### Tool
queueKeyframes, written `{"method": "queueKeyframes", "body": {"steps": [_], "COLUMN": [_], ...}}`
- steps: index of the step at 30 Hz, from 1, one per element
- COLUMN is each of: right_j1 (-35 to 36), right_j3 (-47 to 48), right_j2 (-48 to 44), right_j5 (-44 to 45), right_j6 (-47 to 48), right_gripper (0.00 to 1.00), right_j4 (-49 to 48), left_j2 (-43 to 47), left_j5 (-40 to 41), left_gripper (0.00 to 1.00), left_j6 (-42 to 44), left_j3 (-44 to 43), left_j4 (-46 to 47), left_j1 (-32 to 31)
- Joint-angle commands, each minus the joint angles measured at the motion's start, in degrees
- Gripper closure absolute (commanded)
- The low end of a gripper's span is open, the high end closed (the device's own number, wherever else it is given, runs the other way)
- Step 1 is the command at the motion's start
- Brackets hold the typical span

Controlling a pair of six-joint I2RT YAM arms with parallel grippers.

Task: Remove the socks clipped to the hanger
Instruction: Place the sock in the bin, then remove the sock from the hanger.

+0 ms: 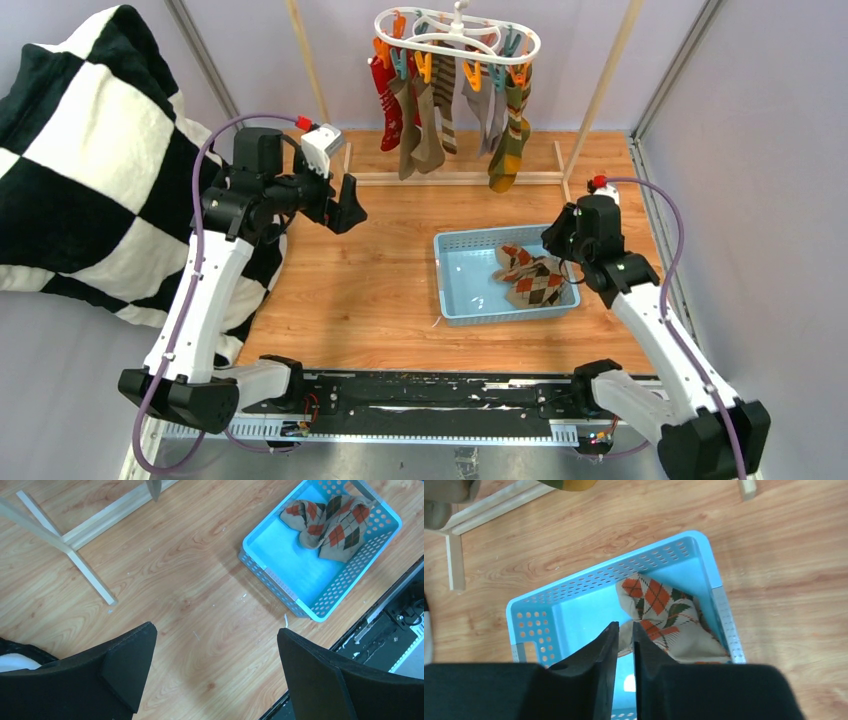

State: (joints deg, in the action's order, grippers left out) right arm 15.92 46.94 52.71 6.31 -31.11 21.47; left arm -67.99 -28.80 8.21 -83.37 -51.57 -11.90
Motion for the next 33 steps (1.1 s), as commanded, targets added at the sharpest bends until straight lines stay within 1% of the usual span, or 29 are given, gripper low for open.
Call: {"method": "queueKeyframes", "body": {"steps": [1, 4, 6, 13, 17, 18, 19, 21, 22, 24, 27, 29, 33], "right_j1": [-3.71, -4.05, -4.06, -3.97, -2.88, -1.95, -0.34, 2.57, 5.39, 10.64, 18.25, 21.62, 24.22], "right_j3": [-0.02, -2.66, -4.73, -9.12, -7.78, -6.57, -5.42, -2.51, -1.03, 2.57, 10.52, 15.56, 28.5], "right_j2": [7.41, 11.42, 13.45, 21.46, 18.78, 16.96, 14.33, 10.6, 9.34, 8.47, 11.64, 15.95, 28.29], "right_j5": [-9.28, -9.63, -9.55, -7.87, -6.79, -6.44, -4.07, -0.88, 0.54, 3.8, 7.24, 7.41, 6.07], "right_j6": [-3.57, -4.24, -4.44, -4.31, -3.76, -3.49, -2.88, -1.32, -0.06, 3.01, 8.36, 11.9, 16.72], "right_gripper": [0.85, 0.95, 1.0, 1.0, 0.99, 0.96, 0.89, 0.71, 0.62, 0.49, 0.38, 0.31, 0.21], "right_j4": [0.49, -2.95, -4.63, -7.59, -8.62, -8.46, -8.46, -9.26, -10.39, -12.25, -14.29, -17.04, -19.9], "left_j2": [-0.25, -0.04, 0.0, -0.93, -1.83, -2.13, -2.36, -2.57, -2.54, -2.57, -2.53, -2.52, -1.89], "left_j5": [-0.64, -0.89, -1.27, -2.89, -5.49, -6.32, -6.89, -7.31, -7.32, -7.24, -6.94, -6.6, -6.44], "left_gripper": [0.0, 0.0, 0.0, 0.0, 0.0, 0.0, 0.0, 0.0, 0.0, 0.0, 0.0, 0.0, 0.0], "left_j6": [-0.41, 0.04, 0.13, -0.19, -0.9, -1.25, -1.61, -1.83, -1.86, -2.0, -2.26, -2.46, -2.89], "left_j3": [-1.57, -1.59, -1.48, -1.32, -1.49, -1.57, -1.75, -1.67, -1.57, -1.3, -0.87, -0.6, -0.41], "left_j4": [-0.2, -0.2, -0.2, -0.2, -0.2, -0.24, -0.21, -0.2, -0.2, -0.2, -0.2, -0.2, -0.2], "left_j1": [0.93, 1.78, 2.47, 4.42, 6.34, 6.89, 7.31, 7.74, 7.74, 7.84, 7.86, 7.86, 7.9]}}
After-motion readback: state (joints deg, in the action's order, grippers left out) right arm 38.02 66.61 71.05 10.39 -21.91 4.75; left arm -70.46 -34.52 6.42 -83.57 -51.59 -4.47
